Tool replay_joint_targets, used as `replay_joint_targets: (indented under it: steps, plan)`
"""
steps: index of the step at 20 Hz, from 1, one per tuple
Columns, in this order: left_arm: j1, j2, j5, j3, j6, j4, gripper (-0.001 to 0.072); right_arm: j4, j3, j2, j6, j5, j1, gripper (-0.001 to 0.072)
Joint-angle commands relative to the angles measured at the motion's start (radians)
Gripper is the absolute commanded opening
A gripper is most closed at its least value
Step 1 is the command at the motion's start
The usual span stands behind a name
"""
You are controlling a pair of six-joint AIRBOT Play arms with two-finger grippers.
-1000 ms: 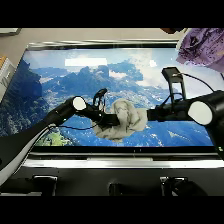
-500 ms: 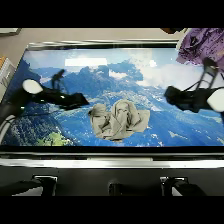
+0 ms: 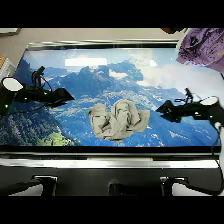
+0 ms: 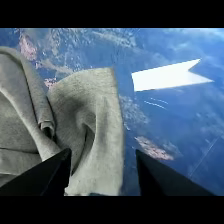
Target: Fold the clothes and pants, and hang the long-sleeved shirts on hangers.
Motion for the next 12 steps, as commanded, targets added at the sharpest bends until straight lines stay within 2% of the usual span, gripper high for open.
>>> replay_joint_targets:
  steps: [1, 3, 6, 7, 8, 9, 12]
  plan:
    - [0.006, 0.001, -0.001, 0.0, 0.015, 0.002, 0.0629, 0.088, -0.016, -0.121, -0.119, -0.072, 0.069, 0.0474]
    - [0.006, 0.0, -0.002, 0.0, 0.082, 0.002, 0.0629, 0.088, -0.016, -0.15, -0.121, -0.124, 0.112, 0.0472]
    - [0.006, -0.02, -0.002, 0.0, 0.094, 0.001, 0.063, 0.085, -0.016, -0.183, -0.119, -0.15, 0.143, 0.0451]
    - [0.003, -0.04, -0.002, -0.001, 0.093, 0.001, 0.063, 0.084, -0.016, -0.185, -0.128, -0.15, 0.143, 0.0266]
    - [-0.003, -0.063, 0.001, -0.004, 0.093, 0.0, 0.063, 0.085, -0.015, -0.183, -0.131, -0.15, 0.143, 0.0136]
    - [-0.015, -0.091, 0.01, -0.012, 0.093, -0.007, 0.063, 0.085, -0.015, -0.179, -0.135, -0.149, 0.142, 0.0037]
    - [-0.072, -0.183, 0.049, -0.04, 0.137, -0.097, 0.0627, 0.086, -0.015, -0.142, -0.137, -0.143, 0.142, 0.0036]
